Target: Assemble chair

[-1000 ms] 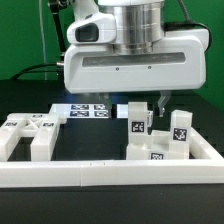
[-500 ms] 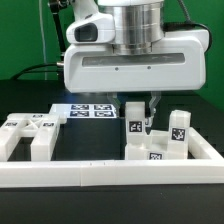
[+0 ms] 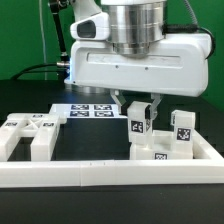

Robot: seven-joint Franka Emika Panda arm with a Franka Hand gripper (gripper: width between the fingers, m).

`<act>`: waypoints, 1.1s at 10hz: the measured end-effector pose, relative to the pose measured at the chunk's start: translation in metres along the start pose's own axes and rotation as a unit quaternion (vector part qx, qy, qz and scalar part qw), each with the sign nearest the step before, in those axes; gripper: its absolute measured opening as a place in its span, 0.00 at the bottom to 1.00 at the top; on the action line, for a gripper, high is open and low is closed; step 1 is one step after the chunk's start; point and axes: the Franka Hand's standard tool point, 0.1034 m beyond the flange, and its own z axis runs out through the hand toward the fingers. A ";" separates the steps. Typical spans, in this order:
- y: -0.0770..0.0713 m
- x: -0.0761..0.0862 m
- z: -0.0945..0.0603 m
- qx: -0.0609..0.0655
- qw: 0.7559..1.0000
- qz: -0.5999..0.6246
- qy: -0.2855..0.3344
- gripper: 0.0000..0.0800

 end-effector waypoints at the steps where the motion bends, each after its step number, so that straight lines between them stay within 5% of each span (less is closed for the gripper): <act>1: 0.000 0.001 0.000 0.001 0.999 0.042 0.002 0.36; 6: -0.006 -0.001 0.001 0.009 0.965 0.263 0.009 0.36; 11: -0.010 -0.001 0.000 0.021 0.887 0.461 0.017 0.36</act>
Offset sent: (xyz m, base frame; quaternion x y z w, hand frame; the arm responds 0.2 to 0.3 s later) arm -0.0058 0.0008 -0.0051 0.0018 0.0045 0.1663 0.9861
